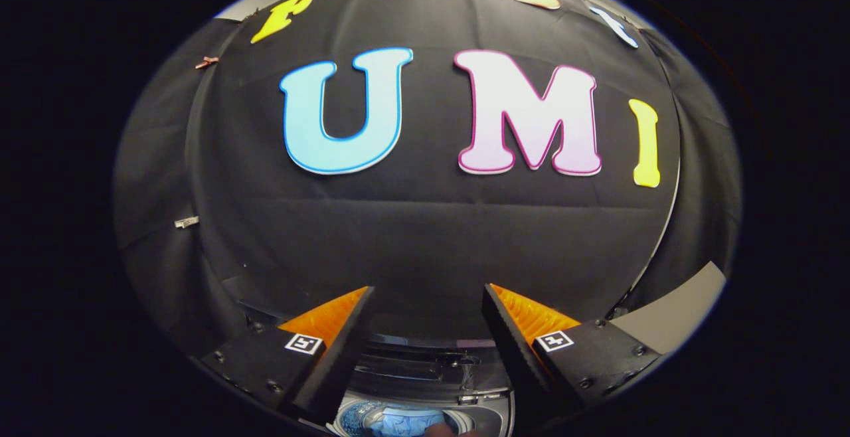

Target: Put the clothes into the washing machine and then close the washing machine lid.

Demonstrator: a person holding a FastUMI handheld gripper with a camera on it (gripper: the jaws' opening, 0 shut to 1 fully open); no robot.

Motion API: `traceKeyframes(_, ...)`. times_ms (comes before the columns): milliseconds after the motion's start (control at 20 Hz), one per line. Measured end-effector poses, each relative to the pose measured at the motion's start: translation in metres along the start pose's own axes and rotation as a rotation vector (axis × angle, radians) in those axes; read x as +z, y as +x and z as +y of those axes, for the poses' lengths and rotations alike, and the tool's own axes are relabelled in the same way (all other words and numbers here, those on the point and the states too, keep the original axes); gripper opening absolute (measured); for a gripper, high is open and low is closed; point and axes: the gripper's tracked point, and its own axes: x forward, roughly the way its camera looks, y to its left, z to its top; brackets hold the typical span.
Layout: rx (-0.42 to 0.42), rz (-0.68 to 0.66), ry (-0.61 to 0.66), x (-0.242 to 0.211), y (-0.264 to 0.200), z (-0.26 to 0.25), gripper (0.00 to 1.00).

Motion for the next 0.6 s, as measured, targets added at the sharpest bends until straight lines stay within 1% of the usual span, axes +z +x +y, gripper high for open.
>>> traceKeyframes(100,0.000,0.049,-0.002,-0.013,0.010,-0.001,1.00)
traceKeyframes(200,0.002,0.138,0.028,-0.035,0.010,-0.004,1.00)
traceKeyframes(250,-0.006,0.098,0.059,-0.026,0.011,-0.007,1.00)
traceKeyframes(300,-0.006,0.112,0.056,-0.033,0.010,-0.006,1.00)
traceKeyframes(400,0.003,0.065,0.018,-0.036,0.011,-0.007,1.00)
traceKeyframes(500,0.008,0.060,0.040,-0.033,0.010,-0.002,1.00)
traceKeyframes(600,0.007,0.069,0.025,-0.035,0.012,-0.006,1.00)
